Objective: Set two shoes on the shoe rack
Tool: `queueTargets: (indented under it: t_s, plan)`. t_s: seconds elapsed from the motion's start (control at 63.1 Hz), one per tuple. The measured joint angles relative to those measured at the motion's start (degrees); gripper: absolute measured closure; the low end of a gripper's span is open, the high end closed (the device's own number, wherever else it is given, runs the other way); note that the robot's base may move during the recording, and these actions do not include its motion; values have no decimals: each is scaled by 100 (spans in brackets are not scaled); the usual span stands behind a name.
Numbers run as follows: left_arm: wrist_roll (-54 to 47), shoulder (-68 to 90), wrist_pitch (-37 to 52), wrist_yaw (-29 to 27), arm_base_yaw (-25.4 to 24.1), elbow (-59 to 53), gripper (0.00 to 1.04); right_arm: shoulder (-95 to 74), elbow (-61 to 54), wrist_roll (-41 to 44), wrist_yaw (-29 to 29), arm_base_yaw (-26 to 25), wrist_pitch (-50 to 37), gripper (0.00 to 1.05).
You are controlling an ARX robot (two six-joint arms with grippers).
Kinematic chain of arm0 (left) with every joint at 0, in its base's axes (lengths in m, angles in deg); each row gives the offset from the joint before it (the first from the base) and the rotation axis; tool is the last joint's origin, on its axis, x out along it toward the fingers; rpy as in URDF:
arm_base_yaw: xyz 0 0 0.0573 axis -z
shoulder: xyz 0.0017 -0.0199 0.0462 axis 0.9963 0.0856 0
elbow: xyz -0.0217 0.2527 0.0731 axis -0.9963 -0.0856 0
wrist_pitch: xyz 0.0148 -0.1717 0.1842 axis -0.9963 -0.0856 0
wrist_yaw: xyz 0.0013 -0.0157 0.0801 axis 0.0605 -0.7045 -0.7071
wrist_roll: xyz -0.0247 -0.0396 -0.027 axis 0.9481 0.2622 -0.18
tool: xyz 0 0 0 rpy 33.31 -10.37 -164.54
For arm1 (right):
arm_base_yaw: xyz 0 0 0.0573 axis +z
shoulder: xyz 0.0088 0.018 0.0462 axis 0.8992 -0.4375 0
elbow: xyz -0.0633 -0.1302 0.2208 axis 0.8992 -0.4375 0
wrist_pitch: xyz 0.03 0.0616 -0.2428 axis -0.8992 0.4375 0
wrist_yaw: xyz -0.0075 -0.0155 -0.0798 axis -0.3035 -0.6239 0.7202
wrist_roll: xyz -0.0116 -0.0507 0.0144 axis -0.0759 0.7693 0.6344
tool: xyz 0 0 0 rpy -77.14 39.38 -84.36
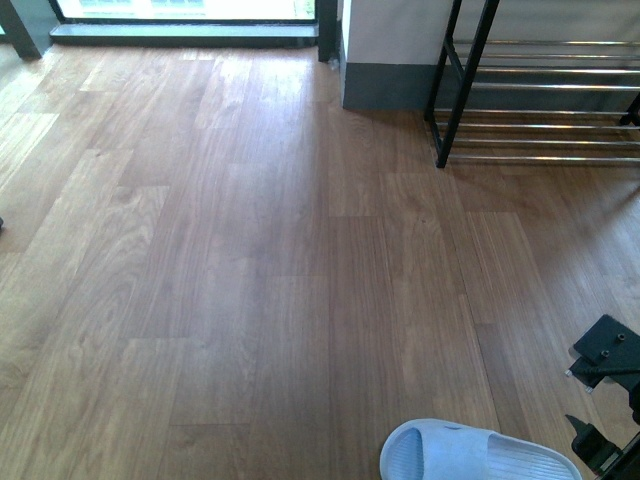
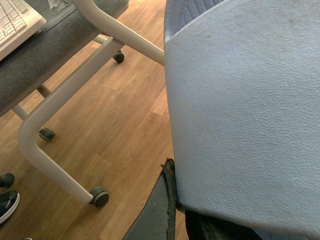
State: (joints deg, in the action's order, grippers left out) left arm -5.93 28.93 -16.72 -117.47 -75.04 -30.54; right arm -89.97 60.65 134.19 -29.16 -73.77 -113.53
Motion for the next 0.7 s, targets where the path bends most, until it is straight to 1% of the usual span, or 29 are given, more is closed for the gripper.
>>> queueTargets:
  t_s: [0.459,0.697]
  plan:
    - [0,0,0,0,0,0,103,-1303,855,-42,-142,337,144,9]
    - [0,0,0,0,0,0,103,-1849,1386,-122,-306,645,302,9]
